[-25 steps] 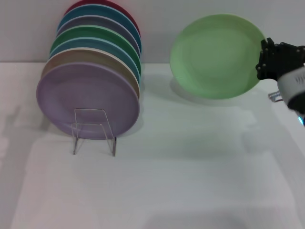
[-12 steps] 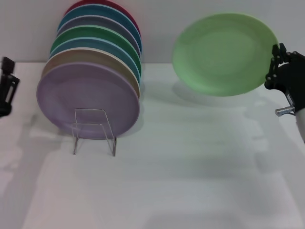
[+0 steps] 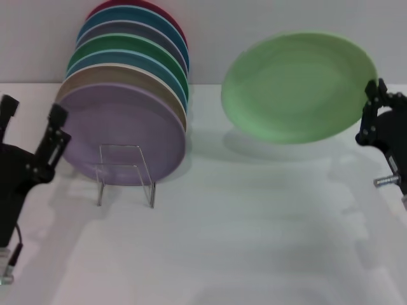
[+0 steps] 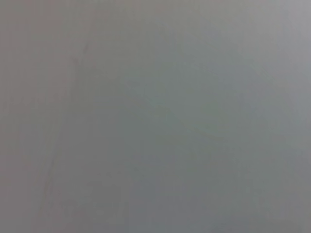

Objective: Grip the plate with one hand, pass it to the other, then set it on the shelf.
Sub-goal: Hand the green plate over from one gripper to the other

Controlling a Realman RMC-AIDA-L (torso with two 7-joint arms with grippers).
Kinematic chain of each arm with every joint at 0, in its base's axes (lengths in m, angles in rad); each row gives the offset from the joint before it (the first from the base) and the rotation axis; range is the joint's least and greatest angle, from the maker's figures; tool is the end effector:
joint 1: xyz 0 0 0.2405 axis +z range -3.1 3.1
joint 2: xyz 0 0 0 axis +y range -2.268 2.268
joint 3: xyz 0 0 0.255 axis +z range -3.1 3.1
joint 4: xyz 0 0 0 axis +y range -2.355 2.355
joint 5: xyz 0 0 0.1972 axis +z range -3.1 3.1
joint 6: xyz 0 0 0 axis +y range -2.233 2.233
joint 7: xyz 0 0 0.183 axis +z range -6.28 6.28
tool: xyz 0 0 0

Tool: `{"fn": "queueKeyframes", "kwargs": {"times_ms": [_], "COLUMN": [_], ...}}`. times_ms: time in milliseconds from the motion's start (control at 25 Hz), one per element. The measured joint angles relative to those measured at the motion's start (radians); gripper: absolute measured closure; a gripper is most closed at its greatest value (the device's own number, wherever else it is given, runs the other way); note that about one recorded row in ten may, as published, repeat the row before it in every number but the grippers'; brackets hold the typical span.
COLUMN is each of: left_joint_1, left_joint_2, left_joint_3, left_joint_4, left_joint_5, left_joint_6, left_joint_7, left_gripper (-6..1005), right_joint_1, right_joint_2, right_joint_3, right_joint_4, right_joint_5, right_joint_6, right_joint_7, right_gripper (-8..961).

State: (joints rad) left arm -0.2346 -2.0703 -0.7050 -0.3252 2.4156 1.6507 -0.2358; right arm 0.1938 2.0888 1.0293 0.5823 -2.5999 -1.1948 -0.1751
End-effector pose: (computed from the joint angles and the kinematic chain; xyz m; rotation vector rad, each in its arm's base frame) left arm -0.2485 0.2792 -0.0002 -1.5936 -0.3268 -1.2063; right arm 0.2541 0.3293 -0.0097 -1.5683 0.2423 0.7577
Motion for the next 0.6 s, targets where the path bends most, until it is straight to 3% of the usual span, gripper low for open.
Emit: {"fn": "queueKeyframes", "kwargs": {"times_ms": [160, 360, 600], "left_joint_1": [0.001, -0.003, 0.005], "left_joint_2": [-0.003, -0.008, -0.008], "left_joint_3": [0.045, 0.178, 0.228], "left_joint_4": [0.0, -0.017, -0.074], "left_joint_5": [0.001, 0.0, -0.001], "left_joint_6": [-0.008, -0.08, -0.162], "left_joint_7": [0.0, 0.009, 0.099], "left_gripper": [219, 220, 221], "right_joint_1": [-0.035, -0.07, -0.087], "right_joint_2": [0.0, 0.001, 0.002], "right_joint_3": [-0.063, -0.156, -0.261], "right_joint_4": [0.005, 0.012, 0.021], "right_joint_5": [0.0, 0.001, 0.075], "right_joint_6": [-0.03, -0.039, -0.059], "right_joint_7": [0.004, 0.019, 0.022], "right_gripper": [937, 937, 937]}}
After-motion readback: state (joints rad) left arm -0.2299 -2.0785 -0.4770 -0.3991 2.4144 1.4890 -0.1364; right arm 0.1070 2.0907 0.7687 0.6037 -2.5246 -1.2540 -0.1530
